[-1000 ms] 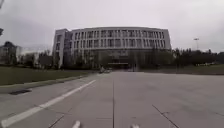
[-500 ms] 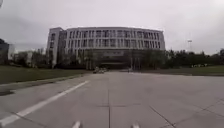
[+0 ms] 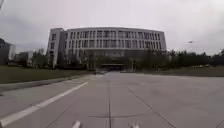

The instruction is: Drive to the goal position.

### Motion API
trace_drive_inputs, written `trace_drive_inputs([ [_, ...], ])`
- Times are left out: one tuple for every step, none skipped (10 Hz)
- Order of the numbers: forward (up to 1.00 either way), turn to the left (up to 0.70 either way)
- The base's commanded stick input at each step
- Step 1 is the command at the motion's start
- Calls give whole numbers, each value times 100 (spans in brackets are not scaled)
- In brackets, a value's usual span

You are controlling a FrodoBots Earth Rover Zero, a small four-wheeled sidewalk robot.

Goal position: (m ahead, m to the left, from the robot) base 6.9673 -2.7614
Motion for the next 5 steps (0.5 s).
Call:
trace_drive_inputs([
  [70, 0],
  [70, 0],
  [70, 0],
  [70, 0],
  [70, 0],
])
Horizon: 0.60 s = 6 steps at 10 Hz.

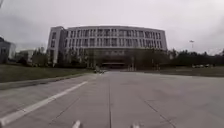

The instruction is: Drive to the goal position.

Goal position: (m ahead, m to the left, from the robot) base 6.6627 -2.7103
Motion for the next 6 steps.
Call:
trace_drive_inputs([
  [70, 0],
  [70, 0],
  [70, 0],
  [70, 0],
  [70, 0],
  [70, 0],
])
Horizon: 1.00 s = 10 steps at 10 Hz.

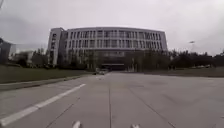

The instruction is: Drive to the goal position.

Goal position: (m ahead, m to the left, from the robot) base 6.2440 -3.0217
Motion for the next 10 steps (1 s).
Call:
trace_drive_inputs([
  [70, 0],
  [70, 0],
  [70, 0],
  [70, 0],
  [70, 0],
  [70, 0],
  [70, 0],
  [70, 0],
  [70, 0],
  [70, 0],
])
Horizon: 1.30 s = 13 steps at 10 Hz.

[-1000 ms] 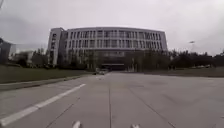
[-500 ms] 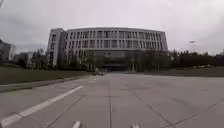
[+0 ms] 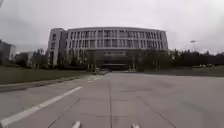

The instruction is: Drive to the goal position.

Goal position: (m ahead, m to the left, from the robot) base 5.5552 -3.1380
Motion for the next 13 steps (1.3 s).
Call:
trace_drive_inputs([
  [70, 0],
  [70, 0],
  [70, 0],
  [70, 0],
  [70, 0],
  [70, 0],
  [70, 0],
  [70, 0],
  [70, 0],
  [70, 0],
  [70, 0],
  [70, 0],
  [70, 0],
])
